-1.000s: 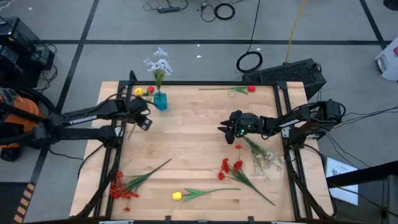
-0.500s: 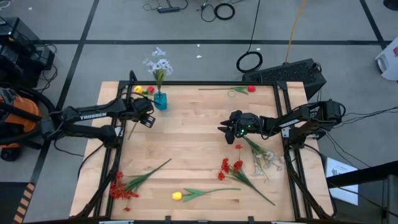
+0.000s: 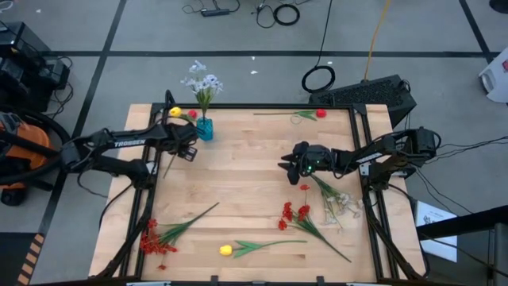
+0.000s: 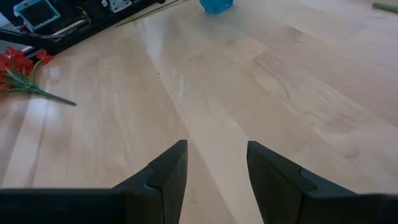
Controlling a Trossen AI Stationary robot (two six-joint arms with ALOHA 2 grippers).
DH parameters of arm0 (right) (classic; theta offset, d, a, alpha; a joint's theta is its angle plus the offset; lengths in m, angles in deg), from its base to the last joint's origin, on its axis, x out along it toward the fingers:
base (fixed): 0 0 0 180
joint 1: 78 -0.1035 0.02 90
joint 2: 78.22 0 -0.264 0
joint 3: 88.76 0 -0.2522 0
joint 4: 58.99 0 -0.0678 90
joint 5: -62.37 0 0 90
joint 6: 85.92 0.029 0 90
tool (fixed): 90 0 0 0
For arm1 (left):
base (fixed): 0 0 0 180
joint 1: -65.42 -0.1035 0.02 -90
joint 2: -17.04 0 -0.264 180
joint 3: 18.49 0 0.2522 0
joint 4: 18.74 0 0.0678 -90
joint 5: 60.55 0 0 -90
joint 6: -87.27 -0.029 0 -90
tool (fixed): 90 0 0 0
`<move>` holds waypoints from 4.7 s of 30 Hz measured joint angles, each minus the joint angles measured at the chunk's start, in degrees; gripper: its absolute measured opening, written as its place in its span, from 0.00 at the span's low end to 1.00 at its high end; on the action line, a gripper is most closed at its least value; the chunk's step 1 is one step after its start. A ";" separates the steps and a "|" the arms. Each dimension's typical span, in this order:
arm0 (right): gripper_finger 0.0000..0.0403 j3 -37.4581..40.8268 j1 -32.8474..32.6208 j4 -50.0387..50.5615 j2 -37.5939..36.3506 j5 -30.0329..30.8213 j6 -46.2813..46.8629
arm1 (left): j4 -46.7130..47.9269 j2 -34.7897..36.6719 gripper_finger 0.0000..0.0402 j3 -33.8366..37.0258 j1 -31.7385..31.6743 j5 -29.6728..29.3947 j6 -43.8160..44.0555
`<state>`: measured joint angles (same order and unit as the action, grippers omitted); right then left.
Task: Sort flowers into vase by color
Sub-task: Put the left red flower into the transparent vase
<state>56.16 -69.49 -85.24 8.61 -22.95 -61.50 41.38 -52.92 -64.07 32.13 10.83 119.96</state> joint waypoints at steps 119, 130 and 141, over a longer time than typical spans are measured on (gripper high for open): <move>0.39 -0.02 -1.12 1.68 0.00 1.31 1.42 | 42.11 26.84 0.00 -29.33 35.99 -25.94 40.37; 0.39 -0.02 -1.13 1.68 0.00 1.37 1.33 | 28.96 26.73 0.00 -35.98 37.13 -22.61 21.42; 0.39 -0.02 -1.13 -2.62 0.00 1.40 -1.45 | 3.42 14.69 0.00 -33.08 42.17 -20.57 2.87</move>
<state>56.14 -70.62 -87.86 8.61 -21.55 -62.94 44.79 -38.23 -97.15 74.30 -9.74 122.82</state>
